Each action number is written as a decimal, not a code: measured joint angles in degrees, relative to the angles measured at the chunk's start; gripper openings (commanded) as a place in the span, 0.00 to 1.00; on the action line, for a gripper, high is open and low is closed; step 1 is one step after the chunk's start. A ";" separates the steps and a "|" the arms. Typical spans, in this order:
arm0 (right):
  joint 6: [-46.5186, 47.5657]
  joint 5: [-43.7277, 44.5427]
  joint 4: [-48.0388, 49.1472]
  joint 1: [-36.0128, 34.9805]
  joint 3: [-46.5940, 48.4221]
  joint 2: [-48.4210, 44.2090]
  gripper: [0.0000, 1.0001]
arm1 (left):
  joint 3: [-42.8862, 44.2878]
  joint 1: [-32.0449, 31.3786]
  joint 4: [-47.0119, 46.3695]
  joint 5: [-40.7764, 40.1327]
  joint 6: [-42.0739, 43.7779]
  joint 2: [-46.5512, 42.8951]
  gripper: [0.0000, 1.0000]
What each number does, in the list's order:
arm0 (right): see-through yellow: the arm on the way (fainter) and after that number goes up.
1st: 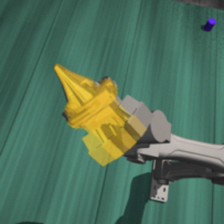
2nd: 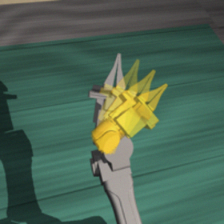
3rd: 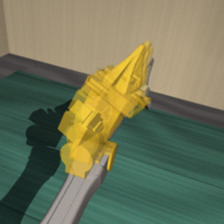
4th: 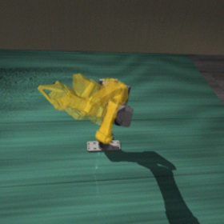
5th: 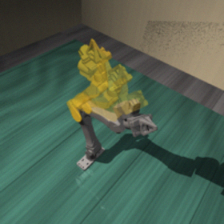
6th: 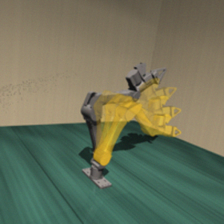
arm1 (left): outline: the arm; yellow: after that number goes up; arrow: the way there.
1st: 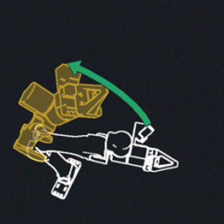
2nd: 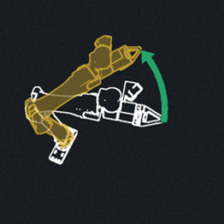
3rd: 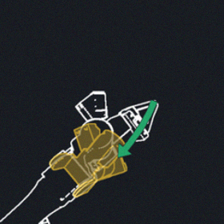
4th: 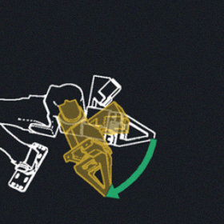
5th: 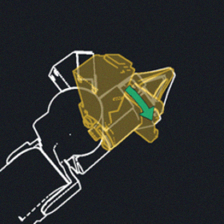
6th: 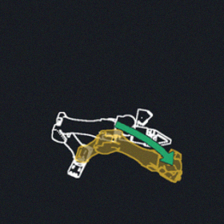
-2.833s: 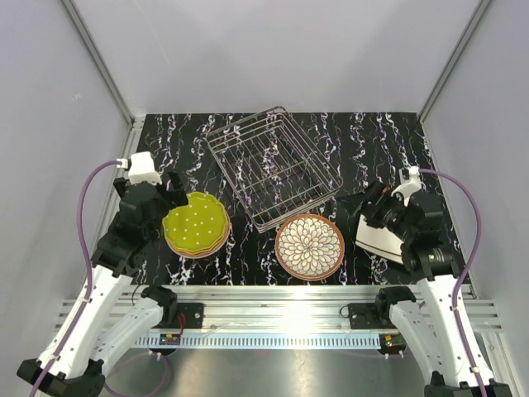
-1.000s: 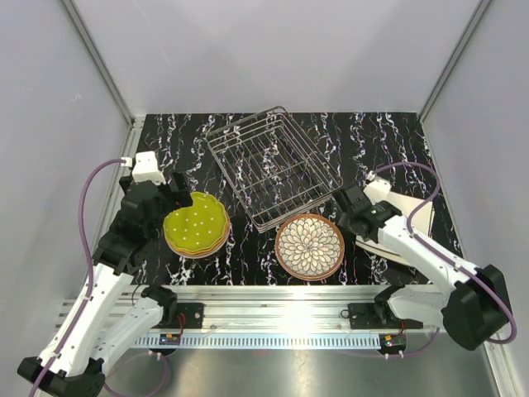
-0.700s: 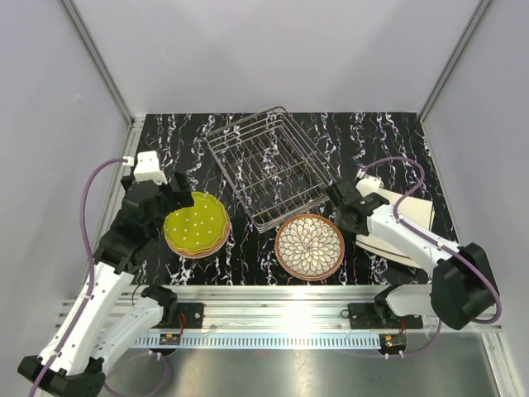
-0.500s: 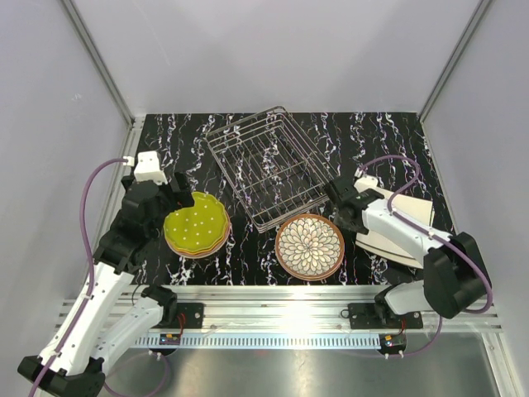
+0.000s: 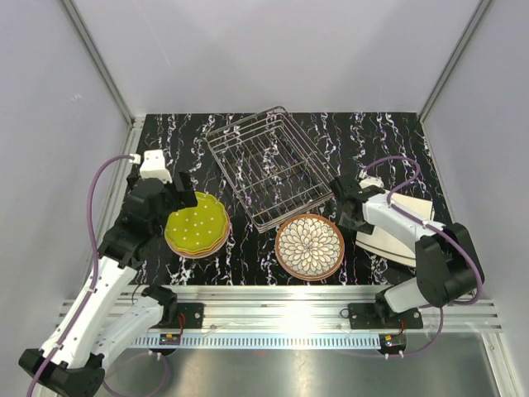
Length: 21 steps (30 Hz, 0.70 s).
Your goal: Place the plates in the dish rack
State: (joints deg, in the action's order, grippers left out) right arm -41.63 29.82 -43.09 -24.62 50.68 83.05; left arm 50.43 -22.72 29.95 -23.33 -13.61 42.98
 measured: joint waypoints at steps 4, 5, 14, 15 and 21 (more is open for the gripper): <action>0.96 -0.85 0.04 1.36 -0.02 1.01 0.55 | 0.00 -0.44 -0.02 0.04 0.00 -0.07 0.99; 1.14 -1.03 0.07 1.75 -0.04 1.03 0.54 | 0.00 -0.48 -0.02 0.04 0.00 -0.09 0.99; 3.28 -2.89 0.81 2.51 0.17 3.06 0.53 | 0.00 -0.57 -0.02 0.20 0.00 -0.28 0.99; 3.58 -2.89 0.76 2.51 0.42 3.37 0.52 | 0.00 -0.66 -0.02 0.20 0.00 -0.42 0.99; 5.03 -1.95 -0.44 2.56 1.07 4.17 0.28 | 0.00 -1.27 -0.04 0.22 0.00 -0.92 0.99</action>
State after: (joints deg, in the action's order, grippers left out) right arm -36.60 27.88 -43.53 -22.06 51.75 87.22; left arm 50.43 -23.99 29.91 -23.11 -13.61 42.06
